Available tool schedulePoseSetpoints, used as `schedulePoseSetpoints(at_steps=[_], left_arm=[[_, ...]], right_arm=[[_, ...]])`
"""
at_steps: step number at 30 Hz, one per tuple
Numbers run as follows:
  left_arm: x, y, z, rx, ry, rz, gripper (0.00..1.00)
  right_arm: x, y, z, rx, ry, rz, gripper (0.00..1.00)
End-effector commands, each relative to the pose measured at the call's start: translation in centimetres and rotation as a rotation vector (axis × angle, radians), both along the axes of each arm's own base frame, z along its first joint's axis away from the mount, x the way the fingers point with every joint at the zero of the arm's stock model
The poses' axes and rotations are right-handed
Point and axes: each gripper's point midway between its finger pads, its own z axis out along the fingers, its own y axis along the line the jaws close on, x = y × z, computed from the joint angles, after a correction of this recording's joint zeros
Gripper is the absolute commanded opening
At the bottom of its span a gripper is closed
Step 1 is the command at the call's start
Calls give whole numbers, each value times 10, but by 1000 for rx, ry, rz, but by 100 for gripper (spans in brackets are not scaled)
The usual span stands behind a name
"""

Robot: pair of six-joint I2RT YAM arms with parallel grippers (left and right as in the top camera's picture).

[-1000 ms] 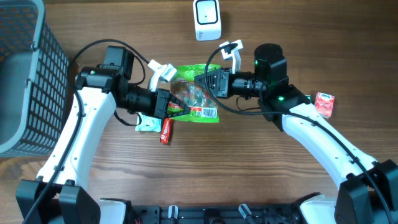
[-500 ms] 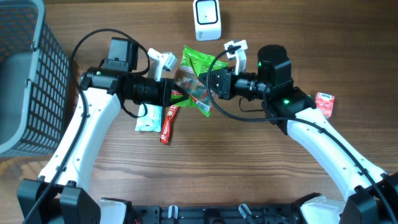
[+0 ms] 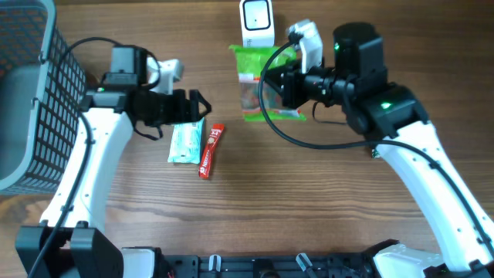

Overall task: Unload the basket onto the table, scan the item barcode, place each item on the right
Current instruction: 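Carry the green bag to the scanner with the right gripper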

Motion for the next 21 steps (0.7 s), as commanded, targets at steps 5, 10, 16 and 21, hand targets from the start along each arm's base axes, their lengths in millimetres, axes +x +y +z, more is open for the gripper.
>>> schedulePoseSetpoints(at_steps=[5, 10, 16, 21], left_arm=[[19, 70, -6, 75, 26, 302, 100], [19, 72, -6, 75, 27, 308, 100], [19, 72, -6, 75, 27, 308, 100], [19, 72, -6, 75, 27, 308, 100]], right_arm=[[14, -27, 95, -125, -288, -100, 4], [19, -18, 131, -20, -377, -98, 4], [25, -15, 155, 37, -463, -112, 5], [27, -11, 130, 9, -387, -92, 5]])
